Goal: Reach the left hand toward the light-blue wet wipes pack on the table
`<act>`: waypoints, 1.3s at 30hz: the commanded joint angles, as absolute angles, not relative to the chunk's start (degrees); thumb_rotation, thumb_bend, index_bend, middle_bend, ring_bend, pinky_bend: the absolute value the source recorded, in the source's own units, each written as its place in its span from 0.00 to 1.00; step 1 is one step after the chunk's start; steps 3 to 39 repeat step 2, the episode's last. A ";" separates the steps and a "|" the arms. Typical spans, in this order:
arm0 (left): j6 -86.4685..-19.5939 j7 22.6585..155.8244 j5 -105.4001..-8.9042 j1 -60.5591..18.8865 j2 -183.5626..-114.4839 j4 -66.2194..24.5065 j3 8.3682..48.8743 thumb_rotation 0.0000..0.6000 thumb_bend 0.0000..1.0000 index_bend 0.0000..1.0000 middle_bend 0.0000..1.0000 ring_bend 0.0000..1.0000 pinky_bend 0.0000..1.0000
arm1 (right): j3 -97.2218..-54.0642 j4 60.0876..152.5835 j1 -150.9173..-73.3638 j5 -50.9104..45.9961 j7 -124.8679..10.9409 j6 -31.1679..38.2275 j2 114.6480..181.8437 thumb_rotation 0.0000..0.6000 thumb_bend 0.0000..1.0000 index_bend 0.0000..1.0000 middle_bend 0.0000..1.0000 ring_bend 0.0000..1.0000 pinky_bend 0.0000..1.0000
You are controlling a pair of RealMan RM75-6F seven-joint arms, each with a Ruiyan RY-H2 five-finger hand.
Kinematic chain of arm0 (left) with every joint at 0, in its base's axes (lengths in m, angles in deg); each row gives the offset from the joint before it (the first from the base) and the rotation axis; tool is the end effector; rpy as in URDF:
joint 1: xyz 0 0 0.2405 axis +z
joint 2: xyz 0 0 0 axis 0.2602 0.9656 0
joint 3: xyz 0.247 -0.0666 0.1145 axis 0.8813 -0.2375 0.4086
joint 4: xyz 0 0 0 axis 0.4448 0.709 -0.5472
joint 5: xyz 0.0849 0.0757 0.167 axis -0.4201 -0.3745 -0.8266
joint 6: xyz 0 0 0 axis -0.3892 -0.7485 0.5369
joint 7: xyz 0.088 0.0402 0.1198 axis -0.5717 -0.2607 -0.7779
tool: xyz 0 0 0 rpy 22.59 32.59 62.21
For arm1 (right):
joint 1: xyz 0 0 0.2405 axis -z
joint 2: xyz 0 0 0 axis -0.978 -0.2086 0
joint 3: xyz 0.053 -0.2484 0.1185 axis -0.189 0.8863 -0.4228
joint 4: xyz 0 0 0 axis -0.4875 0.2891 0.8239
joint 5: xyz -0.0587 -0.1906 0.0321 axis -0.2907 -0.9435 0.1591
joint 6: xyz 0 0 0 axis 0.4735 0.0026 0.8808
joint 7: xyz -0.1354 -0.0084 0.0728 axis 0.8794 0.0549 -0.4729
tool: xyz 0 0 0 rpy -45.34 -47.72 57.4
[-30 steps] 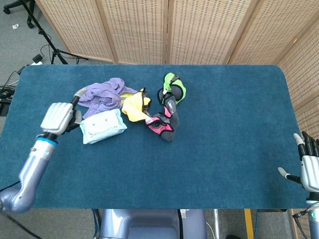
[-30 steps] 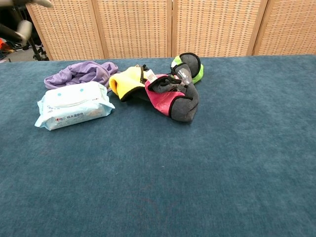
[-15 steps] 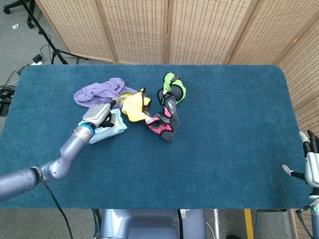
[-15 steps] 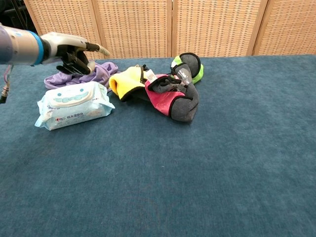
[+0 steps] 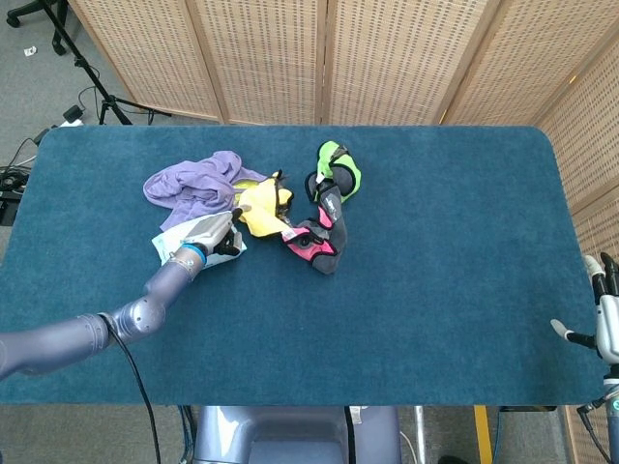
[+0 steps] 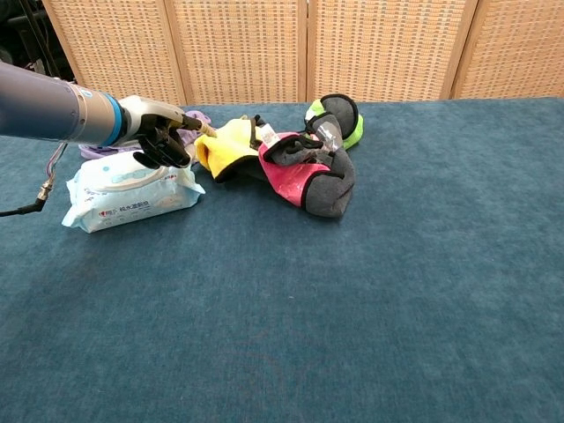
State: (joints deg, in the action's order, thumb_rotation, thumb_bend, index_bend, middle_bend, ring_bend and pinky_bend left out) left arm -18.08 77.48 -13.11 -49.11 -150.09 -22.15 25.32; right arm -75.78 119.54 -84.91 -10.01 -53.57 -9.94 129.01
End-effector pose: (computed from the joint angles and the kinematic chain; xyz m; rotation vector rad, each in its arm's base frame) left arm -0.1306 0.4589 -0.0060 -1.6488 -1.6186 -0.7388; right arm -0.3708 -0.2277 0.2066 1.1765 -0.9275 0.7514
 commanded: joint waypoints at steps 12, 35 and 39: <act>-18.23 78.24 -12.51 -49.74 -150.20 -21.80 26.12 1.00 1.00 0.00 0.98 1.00 0.99 | -75.75 119.53 -84.95 -10.00 -53.49 -9.93 129.06 1.00 0.00 0.00 0.00 0.00 0.00; -18.23 78.24 -12.51 -49.74 -150.20 -21.80 26.12 1.00 1.00 0.00 0.98 1.00 0.99 | -75.75 119.53 -84.95 -10.00 -53.49 -9.93 129.06 1.00 0.00 0.00 0.00 0.00 0.00; -18.23 78.24 -12.51 -49.74 -150.20 -21.80 26.12 1.00 1.00 0.00 0.98 1.00 0.99 | -75.75 119.53 -84.95 -10.00 -53.49 -9.93 129.06 1.00 0.00 0.00 0.00 0.00 0.00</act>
